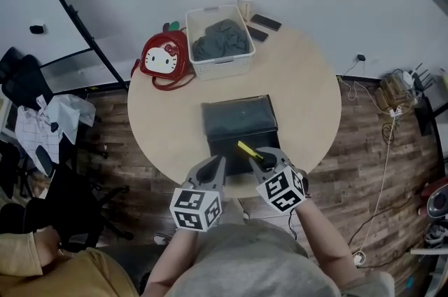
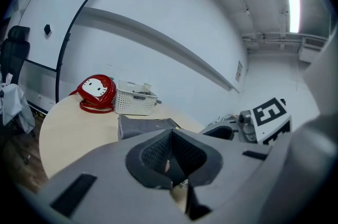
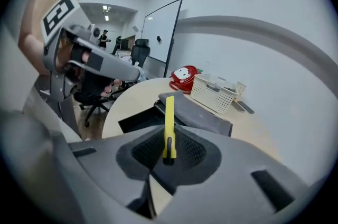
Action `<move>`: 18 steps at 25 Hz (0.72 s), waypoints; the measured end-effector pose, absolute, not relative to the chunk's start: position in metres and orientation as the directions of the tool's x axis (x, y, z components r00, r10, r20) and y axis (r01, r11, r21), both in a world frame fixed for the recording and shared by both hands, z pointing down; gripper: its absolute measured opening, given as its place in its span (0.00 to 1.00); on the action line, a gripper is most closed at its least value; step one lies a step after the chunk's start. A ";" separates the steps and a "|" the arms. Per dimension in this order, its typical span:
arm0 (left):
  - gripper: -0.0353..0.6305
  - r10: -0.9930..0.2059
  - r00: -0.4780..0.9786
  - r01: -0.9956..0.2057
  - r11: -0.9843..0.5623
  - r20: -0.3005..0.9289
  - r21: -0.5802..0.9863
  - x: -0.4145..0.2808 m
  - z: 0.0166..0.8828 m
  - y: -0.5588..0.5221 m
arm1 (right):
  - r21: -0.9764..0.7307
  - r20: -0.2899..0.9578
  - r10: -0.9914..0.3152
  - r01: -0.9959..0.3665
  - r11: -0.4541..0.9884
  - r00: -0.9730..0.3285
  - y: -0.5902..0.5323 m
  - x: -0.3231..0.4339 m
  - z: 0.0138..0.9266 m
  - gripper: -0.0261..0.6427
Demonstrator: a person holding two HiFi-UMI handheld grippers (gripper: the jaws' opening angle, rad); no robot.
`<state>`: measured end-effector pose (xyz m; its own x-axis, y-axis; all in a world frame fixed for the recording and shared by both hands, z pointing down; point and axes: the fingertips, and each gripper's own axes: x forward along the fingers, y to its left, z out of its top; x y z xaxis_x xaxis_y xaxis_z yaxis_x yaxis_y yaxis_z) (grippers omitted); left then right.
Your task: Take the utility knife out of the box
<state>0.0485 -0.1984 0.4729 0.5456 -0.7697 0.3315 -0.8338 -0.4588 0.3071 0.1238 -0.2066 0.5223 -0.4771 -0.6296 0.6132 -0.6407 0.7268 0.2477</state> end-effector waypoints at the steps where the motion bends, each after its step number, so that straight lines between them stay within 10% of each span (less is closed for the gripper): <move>1: 0.06 -0.769 0.548 -0.833 -0.463 0.329 0.305 0.050 0.472 -0.196 | 0.245 0.596 -0.647 -0.660 0.710 -0.475 -0.205 0.125 0.517 0.12; 18: 0.06 -0.756 0.575 -0.815 -0.492 0.313 0.306 0.071 0.467 -0.157 | 0.126 0.356 -0.823 -0.850 0.512 -0.443 -0.167 0.154 0.448 0.12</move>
<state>0.0709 -0.1568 0.4670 0.5747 -0.7560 0.3133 -0.8147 -0.4925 0.3060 0.1542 -0.1667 0.4482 -0.4428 -0.8231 0.3557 -0.8500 0.5116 0.1256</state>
